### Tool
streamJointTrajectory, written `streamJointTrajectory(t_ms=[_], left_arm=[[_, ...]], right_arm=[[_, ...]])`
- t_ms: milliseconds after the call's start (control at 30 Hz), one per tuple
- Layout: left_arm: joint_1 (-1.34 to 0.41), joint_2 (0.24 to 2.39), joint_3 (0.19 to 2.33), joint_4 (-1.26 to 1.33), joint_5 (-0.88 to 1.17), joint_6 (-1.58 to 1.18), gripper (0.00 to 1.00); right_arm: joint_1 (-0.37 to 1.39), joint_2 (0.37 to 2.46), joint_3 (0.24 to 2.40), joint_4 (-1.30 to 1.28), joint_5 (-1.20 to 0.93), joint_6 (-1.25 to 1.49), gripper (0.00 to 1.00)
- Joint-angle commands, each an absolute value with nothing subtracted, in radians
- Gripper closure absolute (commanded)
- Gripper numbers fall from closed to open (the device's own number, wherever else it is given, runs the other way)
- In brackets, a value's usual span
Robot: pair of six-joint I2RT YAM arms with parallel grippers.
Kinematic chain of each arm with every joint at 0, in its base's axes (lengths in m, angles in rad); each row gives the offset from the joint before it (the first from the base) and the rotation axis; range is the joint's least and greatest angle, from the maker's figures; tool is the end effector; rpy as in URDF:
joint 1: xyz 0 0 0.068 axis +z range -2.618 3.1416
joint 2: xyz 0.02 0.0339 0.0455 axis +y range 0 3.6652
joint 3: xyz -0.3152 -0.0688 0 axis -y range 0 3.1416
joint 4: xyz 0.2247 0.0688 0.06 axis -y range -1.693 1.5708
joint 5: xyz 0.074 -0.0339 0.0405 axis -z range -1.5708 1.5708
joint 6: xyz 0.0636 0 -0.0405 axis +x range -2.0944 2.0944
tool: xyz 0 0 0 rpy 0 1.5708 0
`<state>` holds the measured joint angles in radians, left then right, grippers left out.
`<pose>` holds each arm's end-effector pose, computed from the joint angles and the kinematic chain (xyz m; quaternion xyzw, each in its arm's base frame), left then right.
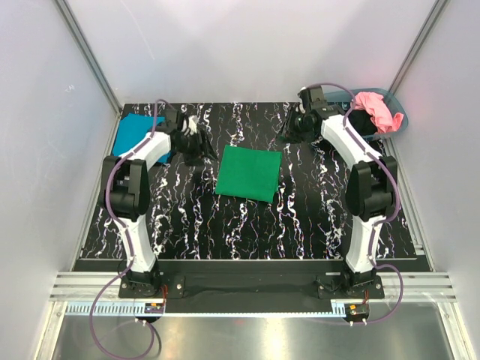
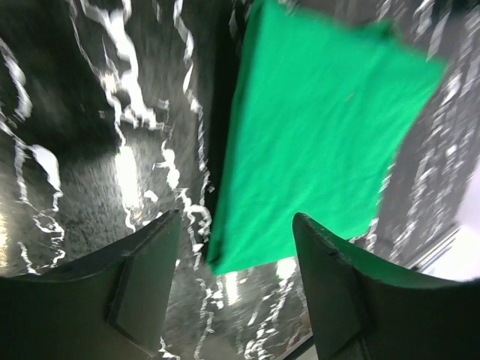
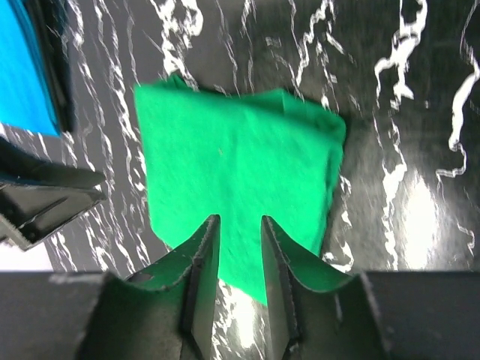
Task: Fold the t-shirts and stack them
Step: Neatly place the folded tshirt to the corner
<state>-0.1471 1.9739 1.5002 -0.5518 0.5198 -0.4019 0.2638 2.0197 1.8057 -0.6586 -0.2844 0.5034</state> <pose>0.4286 -0.0954 0.2439 -0.0496 0.9320 -0.3088 0.1834 0.4548 0.1413 0.3049 0.0630 0.9293 0.2502 0.2641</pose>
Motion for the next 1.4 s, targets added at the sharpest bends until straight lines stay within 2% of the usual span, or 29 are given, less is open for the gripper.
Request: streamJointTrajectory(t_ms=[0, 300, 400, 600, 900, 1067, 1367], left_arm=[[-0.155, 1.976, 1.482, -0.428, 0.571, -0.333, 0.3], [-0.184, 2.154, 1.517, -0.436, 0.606, -0.37, 0.28], [-0.216, 2.163, 1.519, -0.462, 0.551, -0.362, 0.28], [-0.23, 2.155, 1.465, -0.423, 0.568, -0.406, 0.29], [-0.235, 2.157, 1.508, -0.538, 0.499, -0.403, 0.3], [-0.235, 2.203, 1.611, -0.699, 0.43, -0.319, 0.31], [-0.25, 2.217, 1.506, -0.6, 0.48, -0.384, 0.32]], right_arm=[[0.268, 1.959, 1.767, -0.699, -0.322, 0.449, 0.64], [0.268, 1.911, 1.68, -0.675, -0.336, 0.446, 0.63], [0.268, 1.885, 1.611, -0.635, -0.366, 0.449, 0.63], [0.268, 1.919, 1.409, -0.392, -0.684, 0.521, 0.66], [0.255, 2.039, 1.318, -0.365, -0.63, 0.506, 0.69], [0.25, 2.088, 1.304, -0.394, -0.606, 0.45, 0.69], [0.247, 2.111, 1.338, -0.442, -0.595, 0.431, 0.7]])
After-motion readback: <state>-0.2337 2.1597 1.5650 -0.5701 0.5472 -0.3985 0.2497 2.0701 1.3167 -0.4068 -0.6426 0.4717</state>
